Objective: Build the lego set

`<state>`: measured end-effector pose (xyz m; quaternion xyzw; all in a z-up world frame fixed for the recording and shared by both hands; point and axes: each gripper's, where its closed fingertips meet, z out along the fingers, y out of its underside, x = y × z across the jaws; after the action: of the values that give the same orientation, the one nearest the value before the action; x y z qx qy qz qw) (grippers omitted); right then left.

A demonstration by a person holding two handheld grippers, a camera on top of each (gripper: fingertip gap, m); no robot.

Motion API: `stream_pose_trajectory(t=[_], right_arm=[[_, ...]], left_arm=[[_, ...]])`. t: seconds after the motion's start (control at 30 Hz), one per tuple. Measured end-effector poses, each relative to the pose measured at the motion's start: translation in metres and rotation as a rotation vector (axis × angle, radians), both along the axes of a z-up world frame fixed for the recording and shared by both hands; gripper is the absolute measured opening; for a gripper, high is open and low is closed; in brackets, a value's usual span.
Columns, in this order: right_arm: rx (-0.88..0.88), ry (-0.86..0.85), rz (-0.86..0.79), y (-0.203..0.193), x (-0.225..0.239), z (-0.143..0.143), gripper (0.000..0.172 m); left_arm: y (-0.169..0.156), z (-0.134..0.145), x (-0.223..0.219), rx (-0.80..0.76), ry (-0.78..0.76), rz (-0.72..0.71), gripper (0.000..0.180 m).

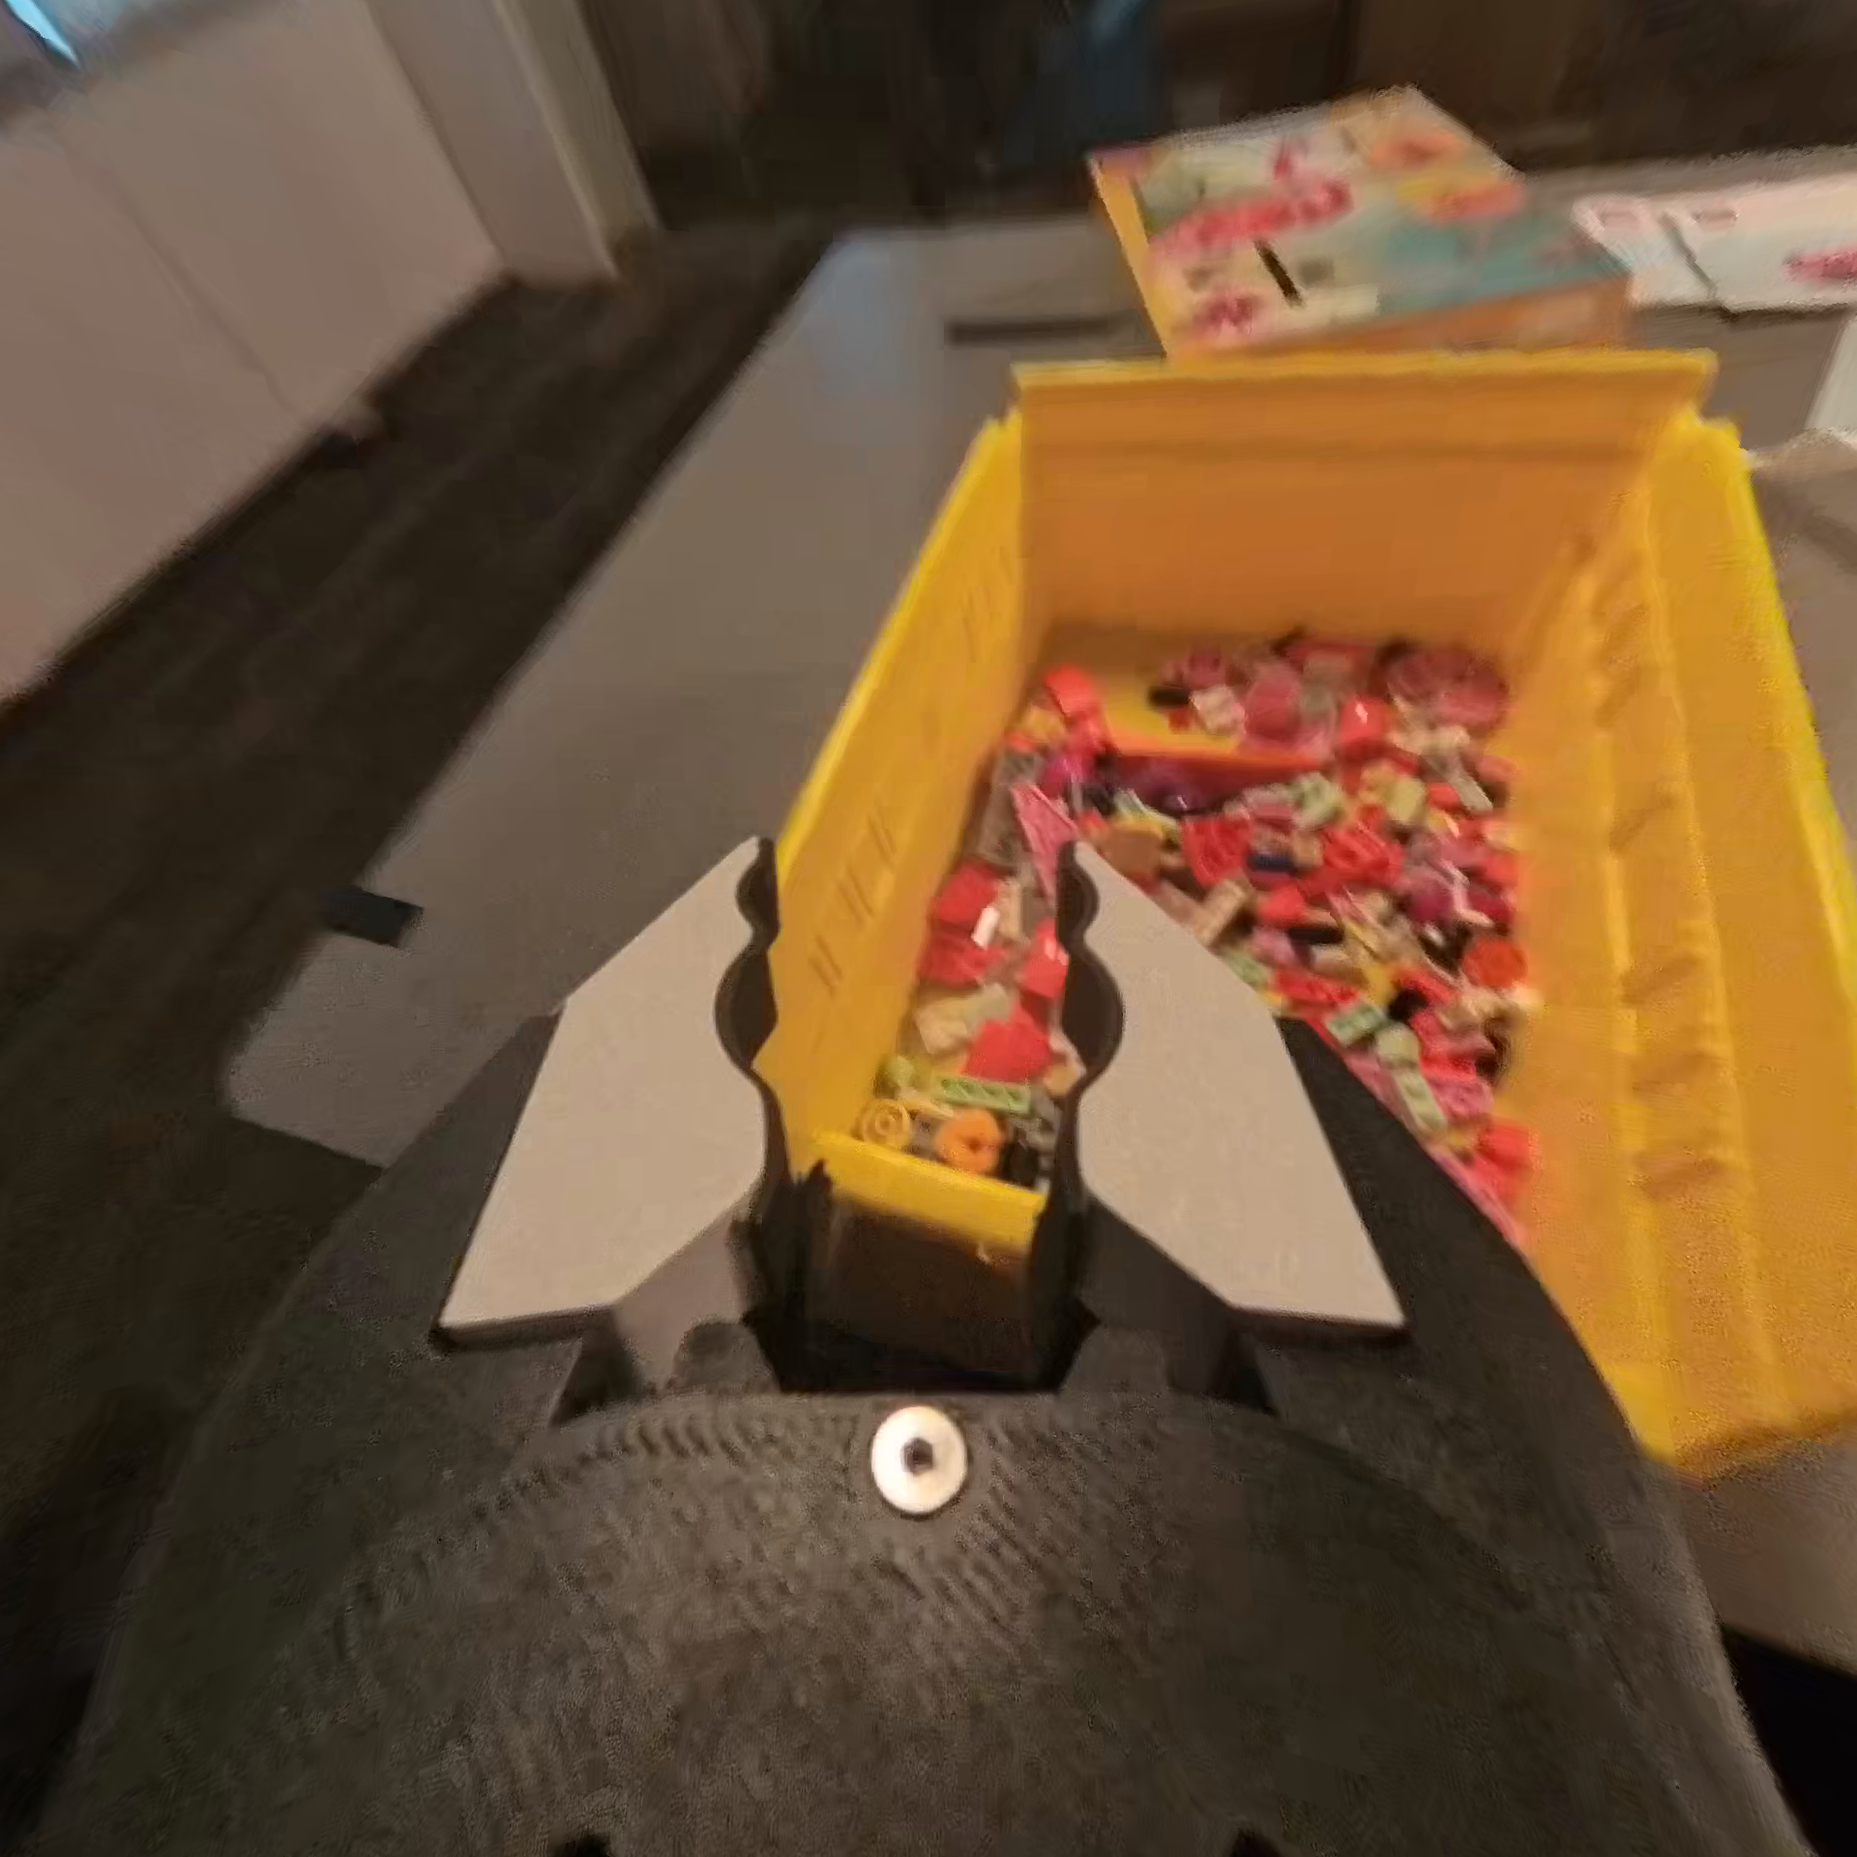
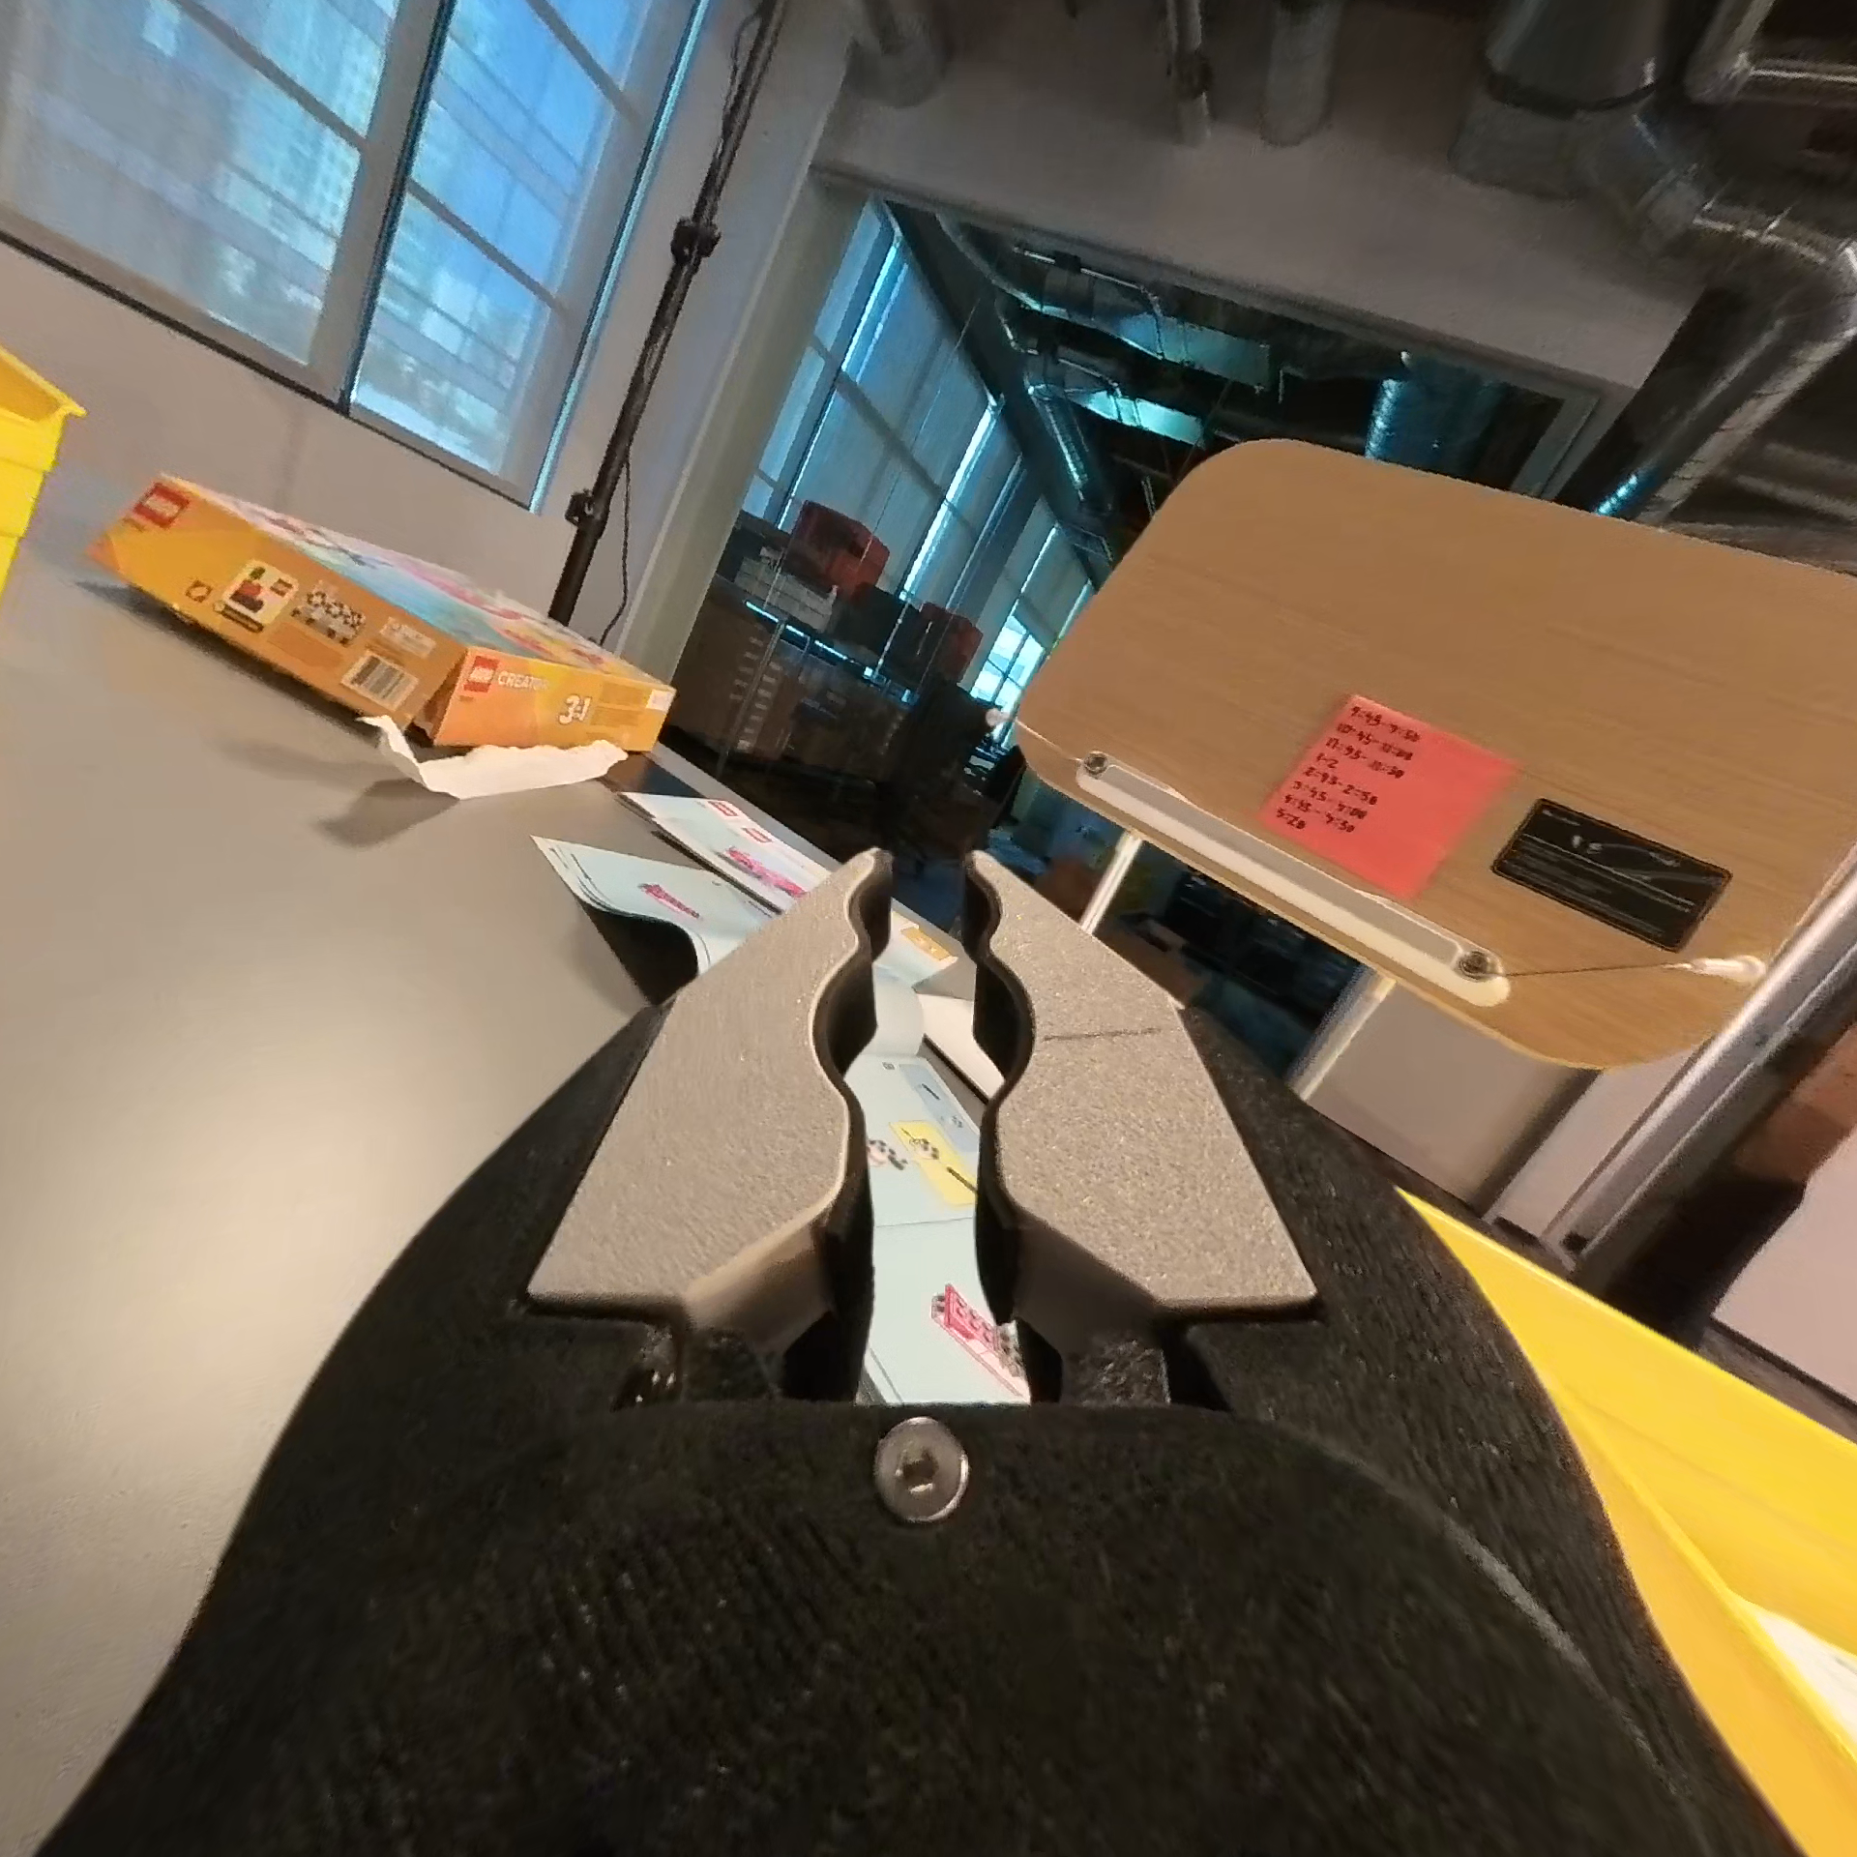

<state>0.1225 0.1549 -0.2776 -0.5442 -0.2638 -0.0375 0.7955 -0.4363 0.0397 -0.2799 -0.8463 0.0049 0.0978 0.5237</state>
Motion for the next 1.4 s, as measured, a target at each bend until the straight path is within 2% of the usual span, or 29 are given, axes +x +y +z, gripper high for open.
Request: stream_pose_trajectory(t=[0.07,0.13,0.2,0.53,0.63,0.87,0.93,1.07,1.2,1.3,1.4], right_arm=[[0.000,-0.021,-0.010,0.001,-0.001,-0.001,0.011],[-0.002,-0.038,-0.019,0.002,-0.002,-0.003,0.011],[-0.009,-0.049,-0.027,0.003,-0.003,-0.005,0.011],[-0.042,-0.062,-0.053,0.009,-0.002,-0.010,0.009],[-0.045,-0.073,-0.059,0.009,-0.002,-0.011,0.009],[-0.057,-0.020,-0.045,0.009,0.002,-0.009,0.009],[-0.060,-0.016,-0.044,0.010,0.003,-0.009,0.009],[-0.065,-0.023,-0.043,0.010,0.001,-0.010,0.010],[-0.066,-0.017,-0.039,0.010,0.001,-0.010,0.010],[-0.065,-0.008,-0.034,0.009,0.002,-0.009,0.010],[-0.066,0.002,-0.025,0.009,0.001,-0.009,0.010]], left_arm=[[0.003,-0.024,0.006,-0.123,-0.137,-0.095,0.052],[0.010,-0.039,0.007,-0.185,-0.244,-0.125,0.046],[0.017,-0.042,0.002,-0.182,-0.251,-0.130,0.043],[0.028,-0.024,-0.004,-0.117,-0.296,-0.193,0.034],[0.026,-0.029,0.018,-0.149,-0.337,-0.305,0.015],[0.025,-0.044,0.035,-0.269,-0.345,-0.398,0.003],[0.018,-0.053,0.044,-0.385,-0.330,-0.437,0.005],[-0.007,-0.080,0.050,-0.757,-0.210,-0.474,0.023],[-0.030,-0.090,0.064,-1.087,-0.163,-0.570,0.022],[-0.034,-0.100,0.053,-1.247,-0.029,-0.513,0.025],[-0.044,-0.107,0.051,-1.380,0.043,-0.501,0.029]])
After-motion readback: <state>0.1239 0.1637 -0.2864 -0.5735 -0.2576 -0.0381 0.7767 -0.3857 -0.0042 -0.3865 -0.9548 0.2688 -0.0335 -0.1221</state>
